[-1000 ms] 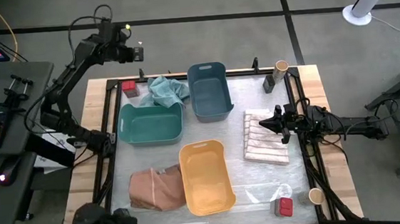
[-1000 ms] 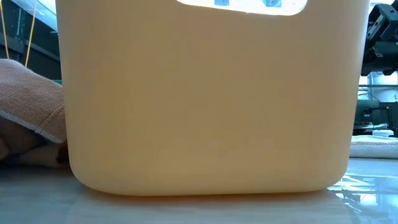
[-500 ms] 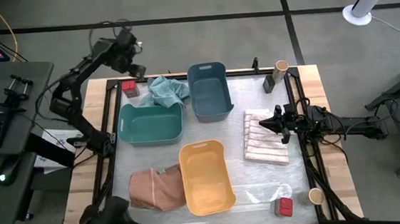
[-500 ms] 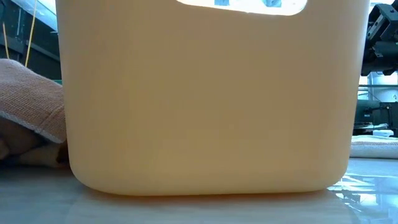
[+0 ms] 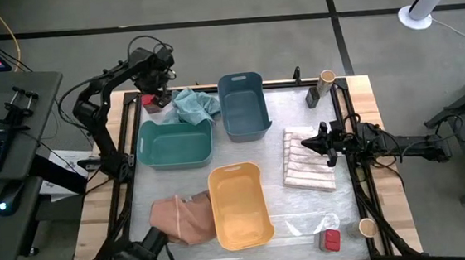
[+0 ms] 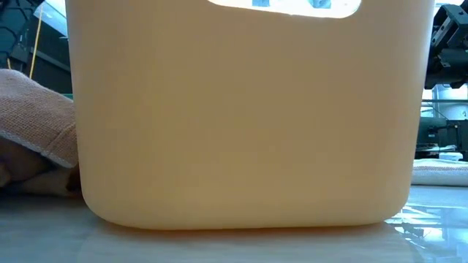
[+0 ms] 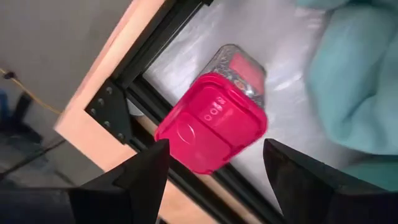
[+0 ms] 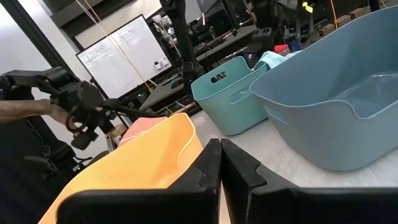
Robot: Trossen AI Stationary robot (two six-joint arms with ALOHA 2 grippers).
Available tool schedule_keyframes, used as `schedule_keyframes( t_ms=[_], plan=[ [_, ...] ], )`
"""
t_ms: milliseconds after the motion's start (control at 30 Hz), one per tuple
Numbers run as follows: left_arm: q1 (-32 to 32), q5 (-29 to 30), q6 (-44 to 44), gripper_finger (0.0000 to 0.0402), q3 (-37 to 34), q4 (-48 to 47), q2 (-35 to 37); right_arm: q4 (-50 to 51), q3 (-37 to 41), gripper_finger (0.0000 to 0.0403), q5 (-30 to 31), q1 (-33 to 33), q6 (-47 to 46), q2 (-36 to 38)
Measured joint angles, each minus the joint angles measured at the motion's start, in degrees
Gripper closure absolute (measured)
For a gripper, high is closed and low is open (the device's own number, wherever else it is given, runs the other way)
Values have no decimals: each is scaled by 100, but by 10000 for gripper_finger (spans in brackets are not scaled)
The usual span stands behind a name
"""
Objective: Sort spices by type
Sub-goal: Put the top red seasoning can into the green bin
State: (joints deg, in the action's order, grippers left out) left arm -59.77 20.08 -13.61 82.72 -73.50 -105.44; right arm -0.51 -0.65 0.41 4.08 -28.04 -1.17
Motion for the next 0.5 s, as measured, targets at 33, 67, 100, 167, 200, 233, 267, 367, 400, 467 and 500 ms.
schedule_keyframes(
  t_ms=[33, 67, 100, 167, 200, 233, 267, 367, 400, 467, 500],
  plan=[
    [-2, 51, -85, 155, 0, -8, -42, 0, -1, 402, 1, 0, 1, 0],
    [-2, 85, -169, 155, 0, -19, -71, 0, 1, 402, 1, 0, -1, 0],
    [-2, 111, -233, 155, 0, -27, -87, 0, 1, 402, 1, 0, -1, 0],
    [-7, 120, -440, 155, 0, -25, -118, 0, 1, 402, 1, 1, 1, 0],
    [-7, 119, -582, 155, 0, -19, -123, 0, 0, 402, 0, 0, 0, 1],
    [-7, 120, -737, 155, 0, -4, -123, 0, -1, 402, 1, 1, 0, 0],
    [-7, 122, -884, 155, 0, 12, -121, 0, 1, 402, 0, 2, -1, 0],
    [-7, 117, -1125, 155, 0, 16, -121, 0, -1, 402, 1, 0, -1, 0],
    [-7, 98, -1165, 156, 0, 30, -121, 0, 1, 402, 1, 2, -1, 2],
    [-7, -66, -1243, 156, 0, 69, -121, 0, 1, 402, 1, 0, -1, 0],
    [-7, -151, -1288, 156, 0, 75, -121, 0, 1, 402, 1, 0, -1, 0]
  ],
)
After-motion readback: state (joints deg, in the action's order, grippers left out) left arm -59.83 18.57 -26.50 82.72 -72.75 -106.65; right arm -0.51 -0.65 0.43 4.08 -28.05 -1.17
